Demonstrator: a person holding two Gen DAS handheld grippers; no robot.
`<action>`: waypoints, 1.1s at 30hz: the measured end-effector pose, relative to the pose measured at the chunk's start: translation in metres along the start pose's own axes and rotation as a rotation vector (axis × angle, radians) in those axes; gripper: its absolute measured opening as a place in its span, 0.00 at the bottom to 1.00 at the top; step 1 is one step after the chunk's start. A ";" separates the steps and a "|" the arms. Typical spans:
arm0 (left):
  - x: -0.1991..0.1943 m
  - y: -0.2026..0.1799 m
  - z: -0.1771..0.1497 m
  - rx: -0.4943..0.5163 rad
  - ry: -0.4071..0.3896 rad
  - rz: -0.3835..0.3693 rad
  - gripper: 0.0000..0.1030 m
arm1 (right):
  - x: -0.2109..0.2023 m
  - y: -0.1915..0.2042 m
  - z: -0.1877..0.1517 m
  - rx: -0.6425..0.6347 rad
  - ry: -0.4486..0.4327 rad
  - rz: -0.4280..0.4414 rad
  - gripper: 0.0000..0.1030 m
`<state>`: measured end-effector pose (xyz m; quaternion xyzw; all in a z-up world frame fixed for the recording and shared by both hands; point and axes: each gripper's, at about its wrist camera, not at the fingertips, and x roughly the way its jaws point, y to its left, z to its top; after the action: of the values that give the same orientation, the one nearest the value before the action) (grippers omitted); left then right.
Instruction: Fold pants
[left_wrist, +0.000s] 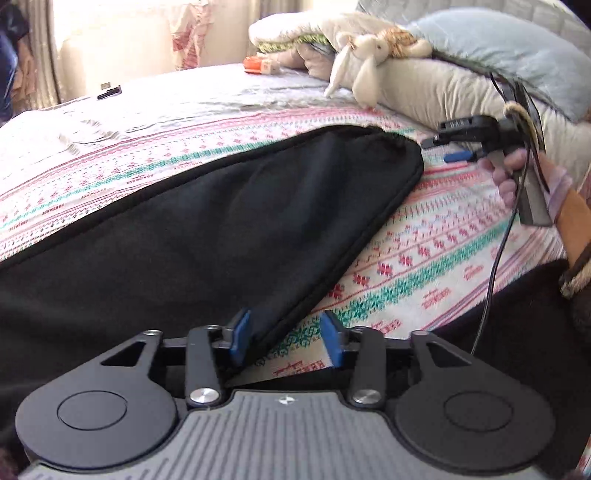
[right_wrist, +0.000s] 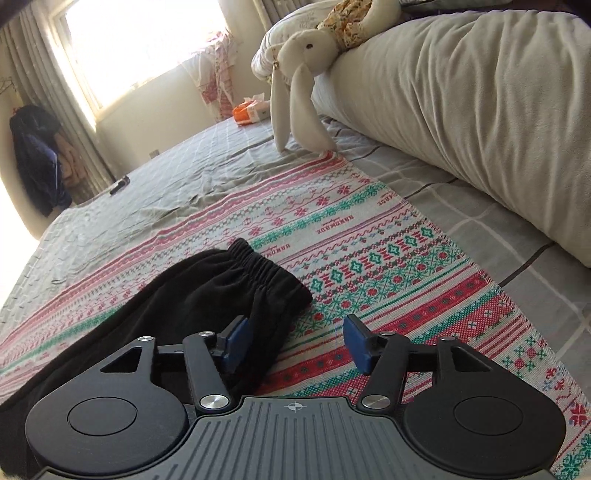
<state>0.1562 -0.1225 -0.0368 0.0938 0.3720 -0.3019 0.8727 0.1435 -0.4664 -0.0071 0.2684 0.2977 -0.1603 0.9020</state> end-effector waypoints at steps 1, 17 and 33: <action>-0.004 0.000 0.000 -0.033 -0.025 0.014 0.65 | -0.002 0.000 0.003 0.012 -0.007 0.023 0.66; -0.094 0.057 -0.029 -0.211 -0.015 0.402 1.00 | -0.057 0.163 -0.033 -0.258 0.138 0.164 0.91; -0.126 0.155 -0.064 -0.424 0.030 0.644 1.00 | -0.049 0.365 -0.108 -0.496 0.170 0.281 0.95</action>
<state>0.1423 0.0837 -0.0028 0.0280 0.3903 0.0727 0.9174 0.2211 -0.1042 0.0921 0.0909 0.3624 0.0669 0.9252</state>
